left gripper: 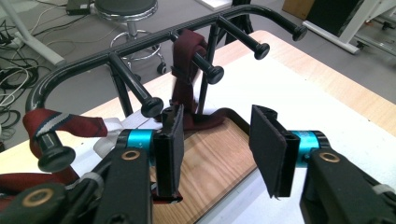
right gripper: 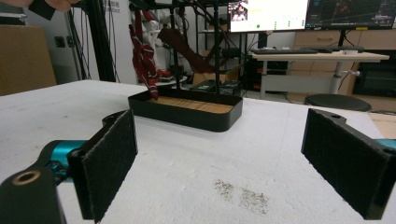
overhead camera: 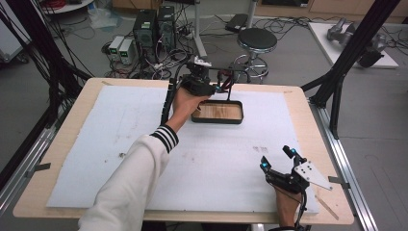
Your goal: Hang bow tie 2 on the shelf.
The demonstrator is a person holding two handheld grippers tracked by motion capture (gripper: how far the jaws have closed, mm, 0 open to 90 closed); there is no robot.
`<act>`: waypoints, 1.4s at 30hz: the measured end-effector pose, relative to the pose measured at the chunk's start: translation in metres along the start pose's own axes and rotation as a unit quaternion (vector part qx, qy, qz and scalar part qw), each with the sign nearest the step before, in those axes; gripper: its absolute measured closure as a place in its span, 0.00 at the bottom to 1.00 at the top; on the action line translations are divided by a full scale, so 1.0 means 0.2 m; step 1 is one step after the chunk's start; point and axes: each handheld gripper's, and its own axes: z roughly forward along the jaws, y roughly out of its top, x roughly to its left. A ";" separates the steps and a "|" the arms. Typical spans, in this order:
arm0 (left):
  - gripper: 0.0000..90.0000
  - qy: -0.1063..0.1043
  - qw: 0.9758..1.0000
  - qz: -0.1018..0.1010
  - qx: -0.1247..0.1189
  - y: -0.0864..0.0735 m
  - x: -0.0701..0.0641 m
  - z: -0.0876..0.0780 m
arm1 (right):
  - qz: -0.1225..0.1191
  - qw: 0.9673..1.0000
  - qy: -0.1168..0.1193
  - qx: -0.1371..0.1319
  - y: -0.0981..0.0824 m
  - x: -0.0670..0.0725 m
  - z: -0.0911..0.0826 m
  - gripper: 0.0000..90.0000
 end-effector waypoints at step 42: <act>0.19 0.002 0.989 0.059 -0.139 -0.82 0.27 -0.86 | -0.003 1.000 0.003 0.000 0.00 0.00 0.00 0.11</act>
